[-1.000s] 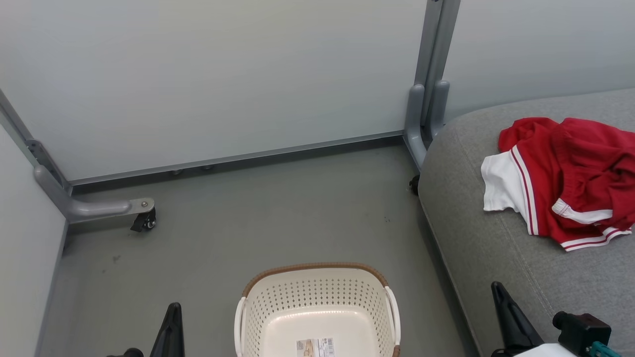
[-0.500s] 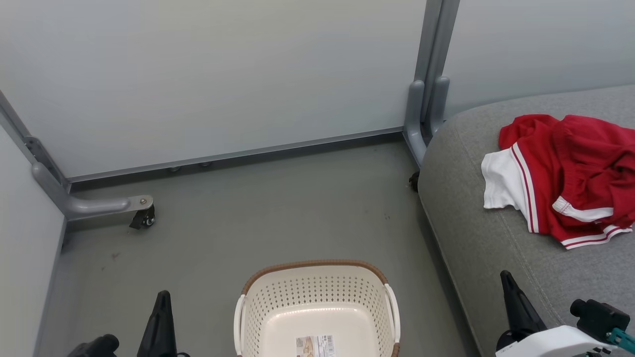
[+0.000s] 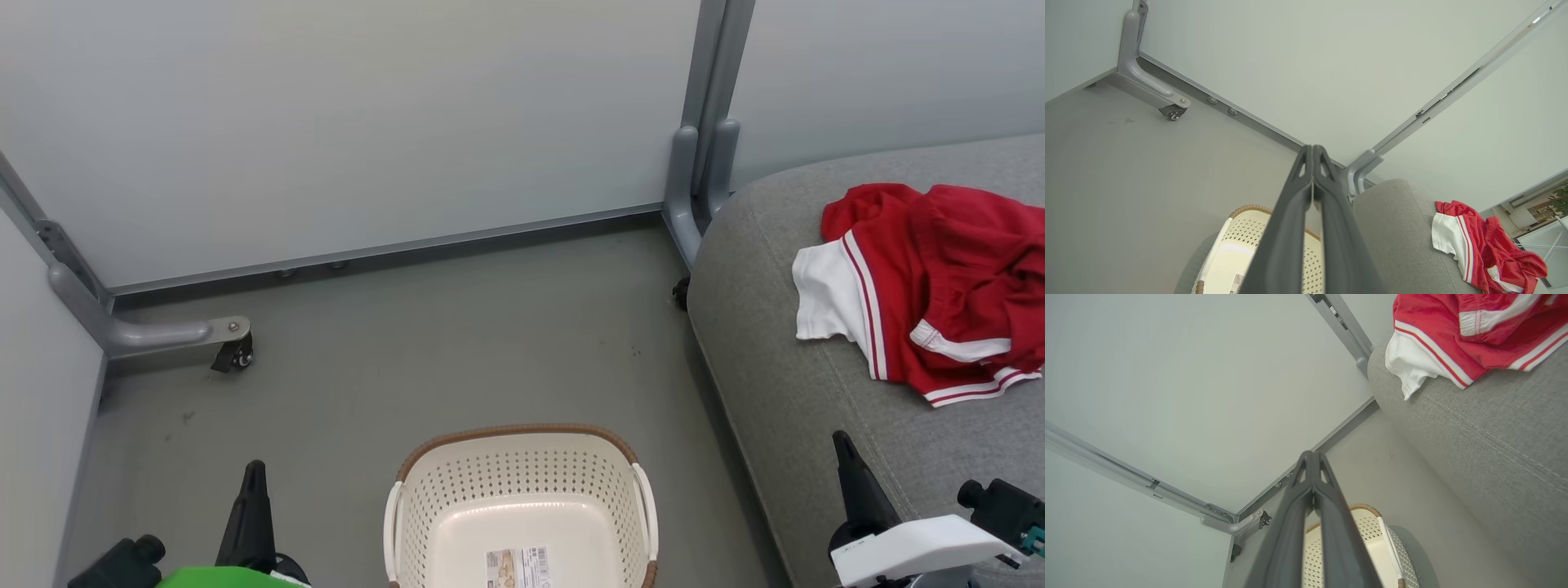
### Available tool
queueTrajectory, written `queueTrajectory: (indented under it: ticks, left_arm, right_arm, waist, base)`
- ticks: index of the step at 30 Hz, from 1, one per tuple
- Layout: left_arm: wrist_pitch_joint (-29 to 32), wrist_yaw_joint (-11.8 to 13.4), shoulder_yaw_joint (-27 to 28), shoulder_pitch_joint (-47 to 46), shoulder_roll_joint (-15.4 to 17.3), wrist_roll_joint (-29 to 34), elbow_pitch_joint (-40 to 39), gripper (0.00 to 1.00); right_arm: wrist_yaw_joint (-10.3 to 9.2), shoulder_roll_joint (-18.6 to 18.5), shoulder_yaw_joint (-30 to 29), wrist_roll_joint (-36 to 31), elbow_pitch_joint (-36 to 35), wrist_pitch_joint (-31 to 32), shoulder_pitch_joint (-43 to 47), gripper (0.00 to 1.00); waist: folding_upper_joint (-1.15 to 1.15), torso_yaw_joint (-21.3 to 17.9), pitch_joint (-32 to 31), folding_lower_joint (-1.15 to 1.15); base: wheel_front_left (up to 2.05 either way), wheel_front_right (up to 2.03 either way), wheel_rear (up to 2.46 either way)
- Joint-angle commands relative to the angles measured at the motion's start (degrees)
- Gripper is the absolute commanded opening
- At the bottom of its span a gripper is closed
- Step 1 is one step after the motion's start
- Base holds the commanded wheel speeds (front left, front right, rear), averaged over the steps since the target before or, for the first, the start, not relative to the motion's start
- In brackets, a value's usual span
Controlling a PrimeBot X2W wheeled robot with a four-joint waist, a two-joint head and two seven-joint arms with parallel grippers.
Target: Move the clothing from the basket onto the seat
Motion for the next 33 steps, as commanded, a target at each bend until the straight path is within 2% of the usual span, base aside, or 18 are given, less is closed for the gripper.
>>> queueTrajectory:
  ticks: [1, 33]
  left_arm:
    - [0.47, -0.41, 0.36, -2.04, 0.47, -2.09, -0.32, 0.0]
    - [5.7, -1.77, 3.04, -7.13, 0.73, -24.02, 2.27, 0.0]
  right_arm:
    - [-0.02, -0.39, -0.42, 1.98, -0.38, 0.48, -1.77, 0.0]
    - [-0.02, -0.22, -2.88, 21.63, 1.61, 5.82, -5.63, 0.0]
  waist:
    - [0.0, -0.01, 0.06, 0.0]
    - [0.0, -0.19, 1.36, 0.0]
  base:
    - [0.0, 0.0, 0.0]
    - [0.0, 0.0, 0.0]
